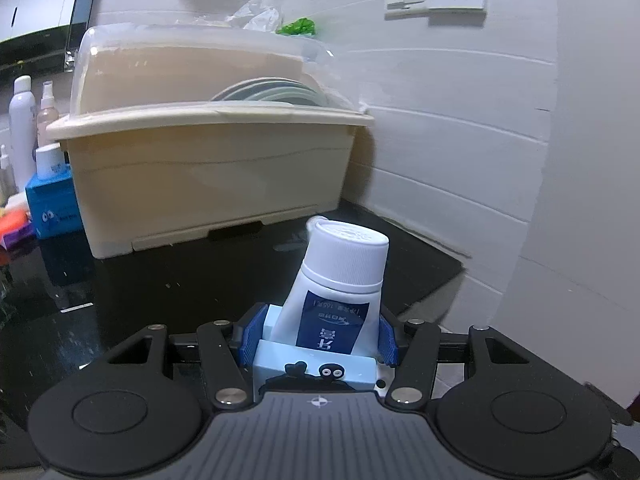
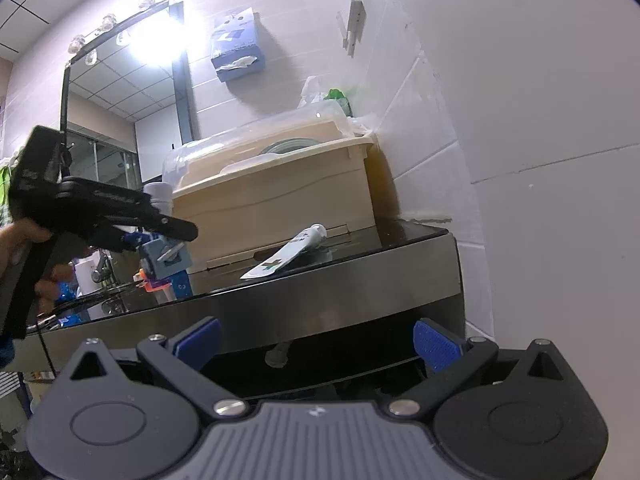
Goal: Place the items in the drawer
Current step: 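Lift the blue holder off the counter and carry it toward the drawer, then lower the blue holder into the open drawer with the left gripper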
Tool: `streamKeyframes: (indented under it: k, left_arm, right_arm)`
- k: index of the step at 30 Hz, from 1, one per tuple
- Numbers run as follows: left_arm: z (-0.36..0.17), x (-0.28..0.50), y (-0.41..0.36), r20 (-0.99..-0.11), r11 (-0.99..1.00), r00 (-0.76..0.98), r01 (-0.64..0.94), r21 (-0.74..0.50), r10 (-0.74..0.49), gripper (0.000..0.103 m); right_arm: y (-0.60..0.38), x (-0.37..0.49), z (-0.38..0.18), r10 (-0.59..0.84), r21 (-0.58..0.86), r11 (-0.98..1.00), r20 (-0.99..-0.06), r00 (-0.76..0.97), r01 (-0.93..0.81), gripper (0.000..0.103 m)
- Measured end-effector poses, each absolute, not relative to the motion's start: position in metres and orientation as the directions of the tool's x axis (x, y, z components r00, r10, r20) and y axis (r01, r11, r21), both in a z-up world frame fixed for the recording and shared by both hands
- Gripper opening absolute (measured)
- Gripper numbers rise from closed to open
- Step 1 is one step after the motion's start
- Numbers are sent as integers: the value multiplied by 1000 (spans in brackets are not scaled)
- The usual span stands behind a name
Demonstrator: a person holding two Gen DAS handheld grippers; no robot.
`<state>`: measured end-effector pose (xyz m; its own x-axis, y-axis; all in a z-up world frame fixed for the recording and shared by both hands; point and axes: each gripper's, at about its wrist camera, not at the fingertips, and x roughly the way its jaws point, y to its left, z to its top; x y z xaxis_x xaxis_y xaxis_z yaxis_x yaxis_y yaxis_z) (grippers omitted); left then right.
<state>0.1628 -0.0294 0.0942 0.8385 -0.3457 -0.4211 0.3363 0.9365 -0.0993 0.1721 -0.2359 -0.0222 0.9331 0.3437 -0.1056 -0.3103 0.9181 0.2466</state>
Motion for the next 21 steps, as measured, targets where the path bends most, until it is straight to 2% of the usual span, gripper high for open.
streamKeyframes:
  k: [7,8,9,10,14,17,21]
  left_arm:
    - [80,148,-33,-400,928,837,344,-147,-373,53]
    - [78,146,-33,-396,926,837,345,-154,-377,48]
    - [76,144,-34,-393,925,837,346,-161,-381,28]
    - [74,142,-34,-390,923,837,347,-167,-385,3]
    - [65,139,-36,-373,922,844,337,-192,-386,1]
    - [52,156,-29,-389,913,834,301,-275,-392,1]
    - [44,152,-35,-411,920,824,324,-222,-389,1]
  right_arm:
    - [-234,172,-25,348,244,918,-116,930,-313,103]
    - [-234,172,-26,348,245,918,-117,930,-313,103]
    - [-233,173,-26,349,245,918,-118,930,-313,103]
    - [-232,174,-27,350,243,918,-121,929,-314,103]
    - [-228,176,-29,361,246,914,-122,925,-324,103]
    - [-226,177,-33,369,231,914,-130,920,-334,103]
    - [-235,179,-38,349,243,920,-157,924,-306,103]
